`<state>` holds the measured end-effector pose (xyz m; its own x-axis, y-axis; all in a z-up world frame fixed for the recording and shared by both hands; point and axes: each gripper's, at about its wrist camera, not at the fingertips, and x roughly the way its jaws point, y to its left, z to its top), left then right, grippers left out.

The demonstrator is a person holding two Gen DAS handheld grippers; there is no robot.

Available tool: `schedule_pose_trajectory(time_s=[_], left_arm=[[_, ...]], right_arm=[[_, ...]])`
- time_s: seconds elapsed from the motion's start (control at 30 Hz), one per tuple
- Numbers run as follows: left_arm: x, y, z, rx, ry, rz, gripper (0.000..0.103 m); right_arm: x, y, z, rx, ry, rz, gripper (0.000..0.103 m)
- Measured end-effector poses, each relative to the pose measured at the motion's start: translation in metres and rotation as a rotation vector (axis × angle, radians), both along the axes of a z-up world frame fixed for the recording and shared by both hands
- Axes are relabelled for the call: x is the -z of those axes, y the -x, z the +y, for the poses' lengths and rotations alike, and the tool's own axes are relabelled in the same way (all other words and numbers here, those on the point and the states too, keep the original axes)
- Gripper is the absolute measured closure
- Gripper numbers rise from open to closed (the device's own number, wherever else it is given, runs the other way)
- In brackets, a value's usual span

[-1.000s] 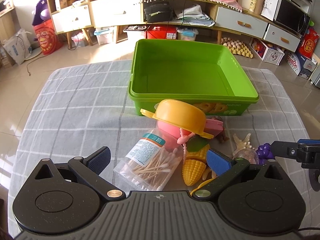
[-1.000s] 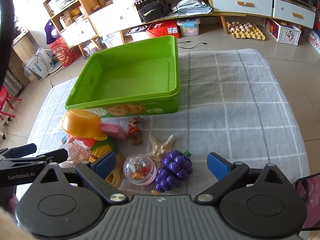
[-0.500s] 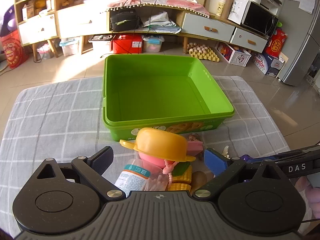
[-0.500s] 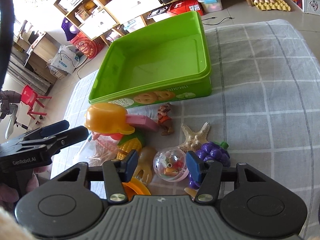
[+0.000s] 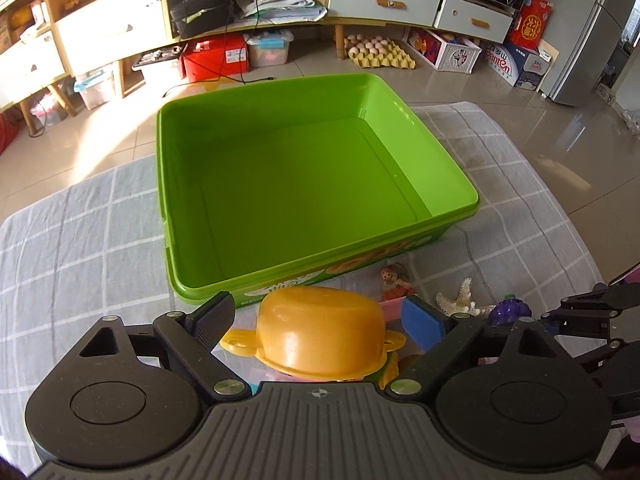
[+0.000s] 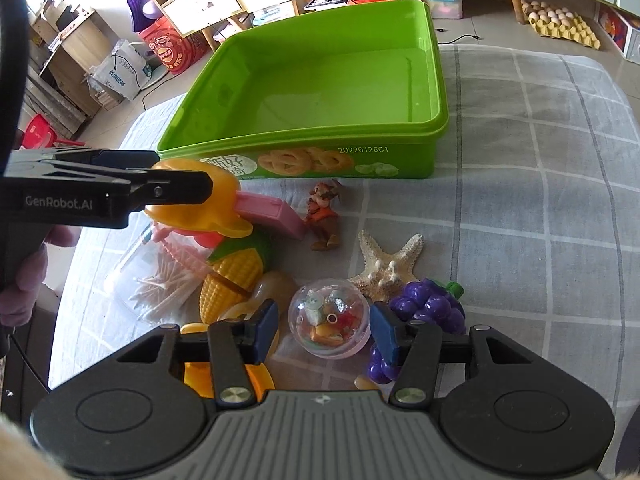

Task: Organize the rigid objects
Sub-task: 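Grasp the yellow bowl with the left tool while the right tool grasps the clear ball, then carry both toys over the green bin and open both tools to drop them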

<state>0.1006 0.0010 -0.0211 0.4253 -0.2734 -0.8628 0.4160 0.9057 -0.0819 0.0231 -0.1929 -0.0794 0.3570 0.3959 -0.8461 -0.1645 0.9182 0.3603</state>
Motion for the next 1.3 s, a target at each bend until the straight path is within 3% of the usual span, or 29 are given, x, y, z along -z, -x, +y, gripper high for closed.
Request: schedule_pose_trajectory(time_s=[0.3, 0.6, 1.3], left_arm=[[0.012, -0.005, -0.003, 0.033, -0.041, 0.054, 0.028], [0.002, -0.001, 0.001, -0.04, 0.034, 0.005, 0.029], [-0.024, 0.022, 0.016, -0.185, 0.181, -0.154, 0.03]], right_arm=[[0.012, -0.001, 0.013, -0.044, 0.076, 0.003, 0.083], [0.011, 0.001, 0.017, -0.045, 0.105, -0.038, 0.085], [-0.025, -0.004, -0.016, 0.104, -0.054, -0.102, 0.085]])
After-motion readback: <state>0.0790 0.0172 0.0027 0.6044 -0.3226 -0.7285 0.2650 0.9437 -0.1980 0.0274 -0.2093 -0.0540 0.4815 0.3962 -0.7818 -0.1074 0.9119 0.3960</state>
